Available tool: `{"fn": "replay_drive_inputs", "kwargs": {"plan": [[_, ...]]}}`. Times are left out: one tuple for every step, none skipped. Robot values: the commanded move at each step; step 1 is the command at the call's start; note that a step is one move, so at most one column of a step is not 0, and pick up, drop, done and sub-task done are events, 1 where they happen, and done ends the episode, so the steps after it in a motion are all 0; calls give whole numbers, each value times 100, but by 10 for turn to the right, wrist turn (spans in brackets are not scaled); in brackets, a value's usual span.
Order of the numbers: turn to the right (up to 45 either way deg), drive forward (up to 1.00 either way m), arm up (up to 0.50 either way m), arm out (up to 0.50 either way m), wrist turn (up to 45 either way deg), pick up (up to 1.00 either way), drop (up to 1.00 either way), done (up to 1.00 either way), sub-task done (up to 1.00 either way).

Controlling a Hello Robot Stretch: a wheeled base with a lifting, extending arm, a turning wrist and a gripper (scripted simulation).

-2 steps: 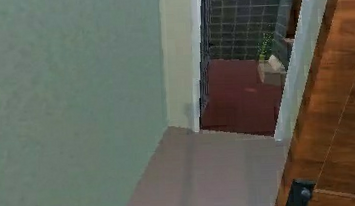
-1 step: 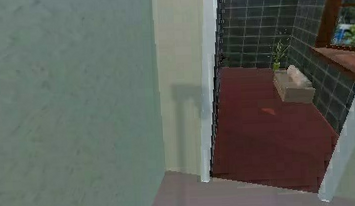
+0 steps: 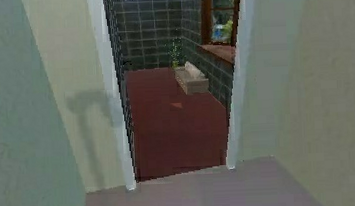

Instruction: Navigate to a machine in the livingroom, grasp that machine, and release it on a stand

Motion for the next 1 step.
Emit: {"fn": "replay_drive_inputs", "kwargs": {"plan": [[0, 100, 0, 0, 0, 0, 0, 0, 0]]}}
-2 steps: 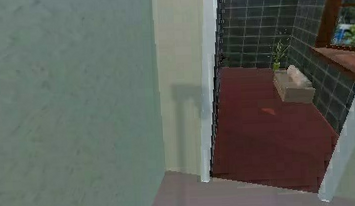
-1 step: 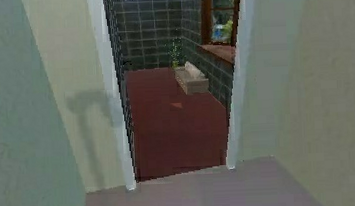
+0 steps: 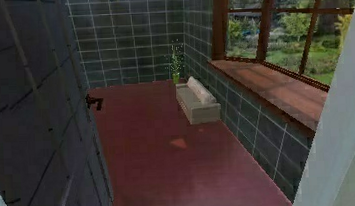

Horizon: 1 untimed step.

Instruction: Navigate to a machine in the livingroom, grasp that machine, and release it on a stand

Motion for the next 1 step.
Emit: {"fn": "replay_drive_inputs", "kwargs": {"plan": [[30, 0, 0, 0, 0, 0, 0, 0, 0]]}}
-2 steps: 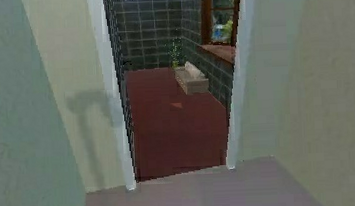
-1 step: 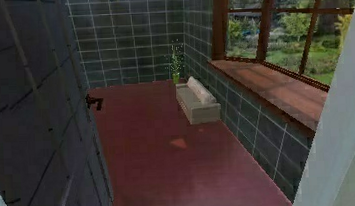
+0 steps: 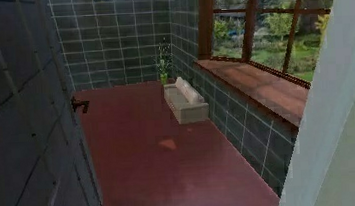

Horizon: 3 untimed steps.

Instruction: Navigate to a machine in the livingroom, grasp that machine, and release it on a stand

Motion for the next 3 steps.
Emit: {"fn": "replay_drive_inputs", "kwargs": {"plan": [[0, 50, 0, 0, 0, 0, 0, 0, 0], [-120, 0, 0, 0, 0, 0, 0, 0, 0], [0, 100, 0, 0, 0, 0, 0, 0, 0]]}}
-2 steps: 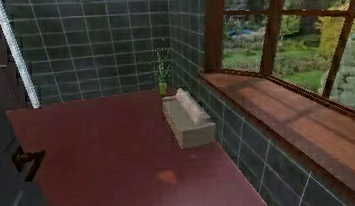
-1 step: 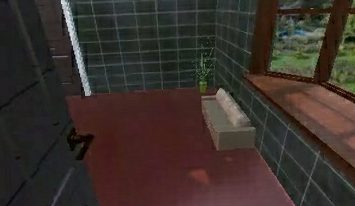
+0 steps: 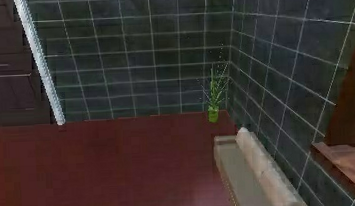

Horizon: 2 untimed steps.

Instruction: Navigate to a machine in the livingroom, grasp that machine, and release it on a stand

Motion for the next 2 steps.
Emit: {"fn": "replay_drive_inputs", "kwargs": {"plan": [[-150, 0, 0, 0, 0, 0, 0, 0, 0], [0, 20, 0, 0, 0, 0, 0, 0, 0]]}}
